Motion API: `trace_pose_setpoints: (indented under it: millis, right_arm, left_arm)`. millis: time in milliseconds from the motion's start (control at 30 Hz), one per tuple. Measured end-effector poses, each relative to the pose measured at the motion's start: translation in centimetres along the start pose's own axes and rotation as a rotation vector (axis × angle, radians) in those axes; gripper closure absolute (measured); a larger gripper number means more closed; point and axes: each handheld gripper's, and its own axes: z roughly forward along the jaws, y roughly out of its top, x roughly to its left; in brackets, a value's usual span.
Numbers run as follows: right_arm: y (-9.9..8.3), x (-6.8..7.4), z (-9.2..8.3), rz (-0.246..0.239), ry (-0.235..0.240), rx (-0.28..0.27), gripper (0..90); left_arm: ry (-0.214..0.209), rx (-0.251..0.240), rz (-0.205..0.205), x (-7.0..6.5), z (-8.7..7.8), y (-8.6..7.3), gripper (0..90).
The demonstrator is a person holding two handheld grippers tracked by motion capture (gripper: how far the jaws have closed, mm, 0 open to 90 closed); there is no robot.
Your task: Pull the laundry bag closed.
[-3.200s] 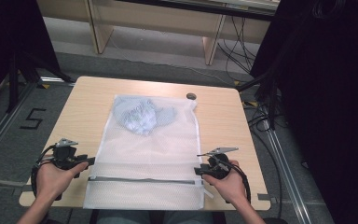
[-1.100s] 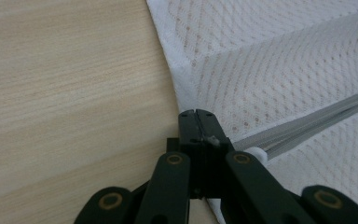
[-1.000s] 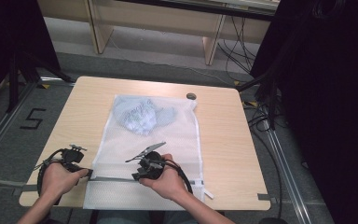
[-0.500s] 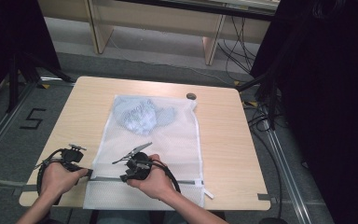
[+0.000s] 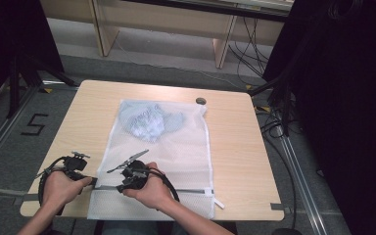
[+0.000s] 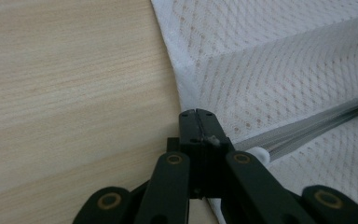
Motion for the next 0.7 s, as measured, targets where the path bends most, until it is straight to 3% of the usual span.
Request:
trace_pose_setpoints:
  millis: [133,233,300,367,400,467,567,600,700]
  right_arm:
    - [0.4,0.4,0.4,0.004,0.006,0.003,68.9]
    - [0.6,0.3,0.8,-0.026,0.011,-0.004,69.1]
    - [0.7,0.6,0.9,0.001,0.017,0.003,69.4]
    - [0.9,0.6,1.2,-0.019,0.022,-0.006,69.6]
    - [1.0,0.8,1.2,-0.001,0.021,-0.001,69.8]
    - [1.2,0.8,1.4,-0.024,0.018,-0.004,70.0]
    - [1.7,1.1,1.7,-0.01,0.018,0.004,70.2]
    - [1.9,1.1,1.9,-0.03,0.021,-0.005,70.3]
    - [2.3,1.2,2.2,-0.026,0.015,-0.003,70.3]
  left_arm:
    - [0.008,-0.021,-0.004,0.0,0.1,-0.1,89.2]
    - [0.007,-0.024,-0.004,0.1,0.1,-0.1,88.7]
    - [0.003,-0.005,-0.004,0.1,0.0,0.0,88.6]
    - [0.009,-0.023,-0.006,0.1,0.1,0.0,88.7]
    - [0.009,-0.023,-0.006,0.1,0.1,0.0,88.7]
    - [0.009,-0.021,-0.004,0.1,0.1,0.0,88.8]
    - [0.014,0.008,-0.001,0.0,-0.1,0.1,89.0]
    - [0.015,0.005,-0.002,0.0,0.0,0.1,89.1]
    - [0.018,0.01,0.002,0.0,0.0,0.1,89.2]
